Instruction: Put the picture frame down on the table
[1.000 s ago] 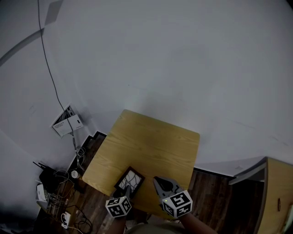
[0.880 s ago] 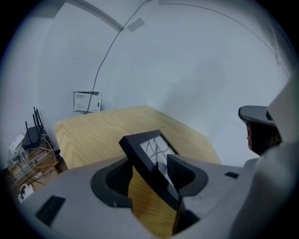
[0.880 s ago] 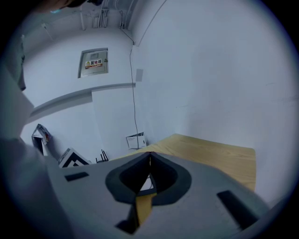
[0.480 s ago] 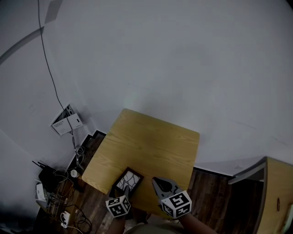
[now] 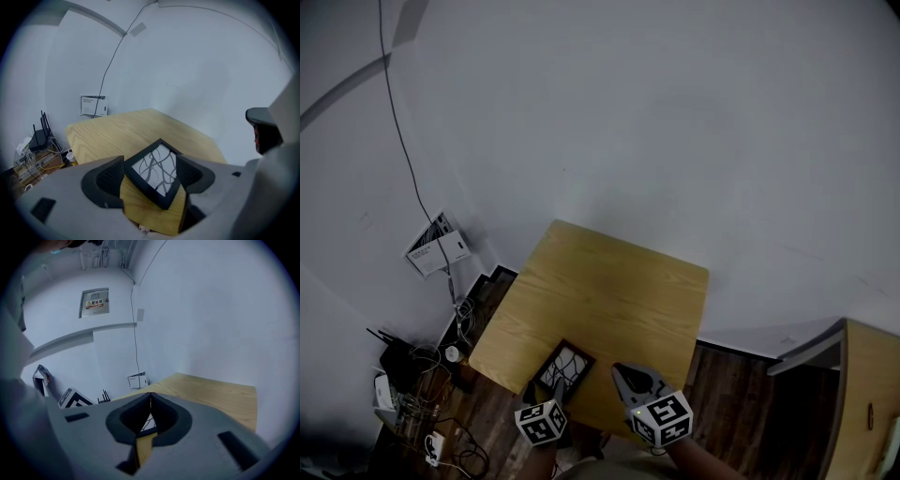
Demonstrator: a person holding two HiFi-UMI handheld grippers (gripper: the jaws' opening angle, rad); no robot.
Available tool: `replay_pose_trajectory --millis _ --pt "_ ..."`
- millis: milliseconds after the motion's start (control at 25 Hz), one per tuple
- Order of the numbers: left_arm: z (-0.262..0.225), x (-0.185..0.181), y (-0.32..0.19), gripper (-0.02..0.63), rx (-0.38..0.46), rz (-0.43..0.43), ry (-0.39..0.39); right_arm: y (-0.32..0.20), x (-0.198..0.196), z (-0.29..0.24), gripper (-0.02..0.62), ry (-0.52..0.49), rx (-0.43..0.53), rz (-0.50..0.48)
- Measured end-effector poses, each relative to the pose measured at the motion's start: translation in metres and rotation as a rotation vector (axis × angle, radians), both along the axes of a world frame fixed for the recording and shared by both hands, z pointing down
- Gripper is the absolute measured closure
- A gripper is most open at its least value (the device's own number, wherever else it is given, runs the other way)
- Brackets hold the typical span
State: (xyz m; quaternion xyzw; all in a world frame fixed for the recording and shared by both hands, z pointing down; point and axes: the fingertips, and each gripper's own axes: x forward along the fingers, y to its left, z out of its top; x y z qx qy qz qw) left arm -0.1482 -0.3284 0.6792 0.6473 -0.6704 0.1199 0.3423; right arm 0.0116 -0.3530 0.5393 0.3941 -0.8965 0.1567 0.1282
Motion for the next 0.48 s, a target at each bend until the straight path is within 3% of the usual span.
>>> replay_pose_trajectory --millis 280,480 --pt "-0.028 0.012 0.007 0.302 0.085 0.077 0.052 0.017 0.0 -0.002 0.595 -0.003 0.006 0.018" --pt "-0.055 0.011 0.02 0.427 0.158 0.095 0.039 0.036 -0.005 -0.007 0.595 -0.007 0.018 0.031"
